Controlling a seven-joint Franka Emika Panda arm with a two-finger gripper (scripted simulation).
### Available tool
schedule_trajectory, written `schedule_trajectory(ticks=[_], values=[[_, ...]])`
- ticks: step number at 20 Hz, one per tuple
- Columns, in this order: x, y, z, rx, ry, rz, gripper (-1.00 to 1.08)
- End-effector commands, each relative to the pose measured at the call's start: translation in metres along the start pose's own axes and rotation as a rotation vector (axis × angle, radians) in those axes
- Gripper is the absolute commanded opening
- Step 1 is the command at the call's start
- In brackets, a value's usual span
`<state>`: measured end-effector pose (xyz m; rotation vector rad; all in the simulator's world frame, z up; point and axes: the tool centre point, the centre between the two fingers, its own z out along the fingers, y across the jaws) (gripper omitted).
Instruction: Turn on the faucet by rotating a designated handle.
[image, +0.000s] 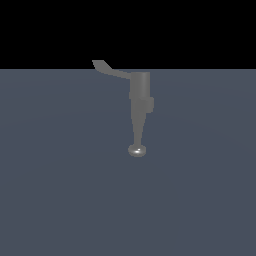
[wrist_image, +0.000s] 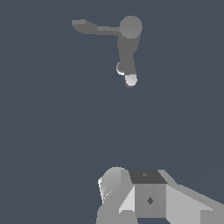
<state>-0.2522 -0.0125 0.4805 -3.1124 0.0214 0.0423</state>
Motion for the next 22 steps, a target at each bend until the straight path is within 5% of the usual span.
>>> schedule_trajectory(ticks=[1, 22], values=[[0.0, 0.0, 0.0, 0.0, 0.0, 0.0, -1.0], [0.01, 0.017, 0.009, -0.007, -0.028, 0.07, -1.0]])
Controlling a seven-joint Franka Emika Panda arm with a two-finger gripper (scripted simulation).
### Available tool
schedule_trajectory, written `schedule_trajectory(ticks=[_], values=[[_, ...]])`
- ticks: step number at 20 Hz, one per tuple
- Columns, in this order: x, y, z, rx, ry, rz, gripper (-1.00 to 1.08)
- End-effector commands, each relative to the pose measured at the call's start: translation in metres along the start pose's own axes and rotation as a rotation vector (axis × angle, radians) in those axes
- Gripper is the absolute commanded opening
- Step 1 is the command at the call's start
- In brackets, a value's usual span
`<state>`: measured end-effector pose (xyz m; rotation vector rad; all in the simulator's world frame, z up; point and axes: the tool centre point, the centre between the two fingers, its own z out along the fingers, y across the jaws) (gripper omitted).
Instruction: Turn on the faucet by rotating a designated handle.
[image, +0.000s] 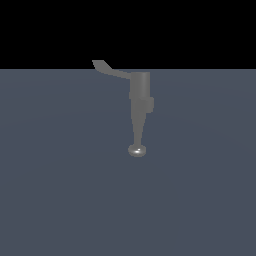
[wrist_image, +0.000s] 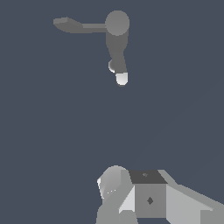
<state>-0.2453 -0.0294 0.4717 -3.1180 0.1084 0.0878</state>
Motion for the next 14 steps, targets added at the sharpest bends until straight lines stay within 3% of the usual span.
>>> schedule_trajectory(ticks=[1, 14], values=[[0.006, -0.001, 0.001, 0.003, 0.001, 0.025, -1.0], [0.058, -0.015, 0.013, 0.022, 0.004, 0.271, -1.0]])
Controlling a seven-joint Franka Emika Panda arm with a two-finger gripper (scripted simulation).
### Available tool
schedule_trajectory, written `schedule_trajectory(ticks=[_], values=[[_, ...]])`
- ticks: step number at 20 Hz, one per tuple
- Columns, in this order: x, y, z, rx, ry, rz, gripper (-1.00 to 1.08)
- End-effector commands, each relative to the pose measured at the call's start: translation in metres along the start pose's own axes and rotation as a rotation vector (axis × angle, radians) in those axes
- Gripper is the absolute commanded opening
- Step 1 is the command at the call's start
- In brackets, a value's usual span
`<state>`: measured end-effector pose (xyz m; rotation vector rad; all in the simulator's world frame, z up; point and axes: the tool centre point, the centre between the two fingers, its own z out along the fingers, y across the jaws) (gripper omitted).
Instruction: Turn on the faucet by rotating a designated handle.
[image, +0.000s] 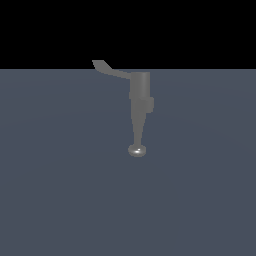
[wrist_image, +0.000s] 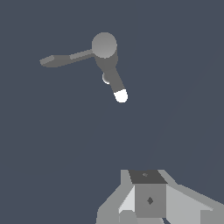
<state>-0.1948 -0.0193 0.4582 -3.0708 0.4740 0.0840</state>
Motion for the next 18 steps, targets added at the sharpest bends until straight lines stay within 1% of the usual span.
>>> schedule_trajectory(ticks=[1, 18], values=[[0.011, -0.006, 0.004, 0.004, 0.0, 0.057, -1.0], [0.079, -0.051, 0.038, 0.017, 0.004, 0.446, -1.0]])
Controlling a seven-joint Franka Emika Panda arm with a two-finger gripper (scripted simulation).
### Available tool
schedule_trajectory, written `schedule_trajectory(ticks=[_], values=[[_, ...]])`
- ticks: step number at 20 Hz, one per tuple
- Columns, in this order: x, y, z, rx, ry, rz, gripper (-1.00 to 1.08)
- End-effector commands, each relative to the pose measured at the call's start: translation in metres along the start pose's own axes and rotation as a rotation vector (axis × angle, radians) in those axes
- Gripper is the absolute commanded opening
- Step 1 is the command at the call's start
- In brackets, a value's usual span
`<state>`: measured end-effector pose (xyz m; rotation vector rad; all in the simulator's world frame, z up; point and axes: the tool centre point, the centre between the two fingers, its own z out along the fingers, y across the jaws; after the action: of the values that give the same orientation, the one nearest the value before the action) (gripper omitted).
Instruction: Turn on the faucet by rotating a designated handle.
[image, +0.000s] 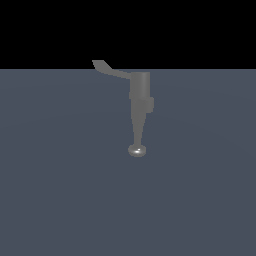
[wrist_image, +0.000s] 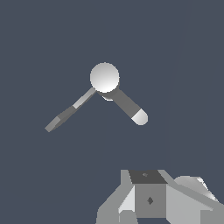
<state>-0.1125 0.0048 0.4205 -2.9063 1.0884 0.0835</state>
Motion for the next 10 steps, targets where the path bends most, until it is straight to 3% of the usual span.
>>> schedule_trajectory(ticks=[1, 10], values=[[0.006, -0.01, 0.007, 0.001, 0.001, 0.059, -1.0], [0.026, -0.047, 0.033, 0.003, 0.011, 0.267, -1.0]])
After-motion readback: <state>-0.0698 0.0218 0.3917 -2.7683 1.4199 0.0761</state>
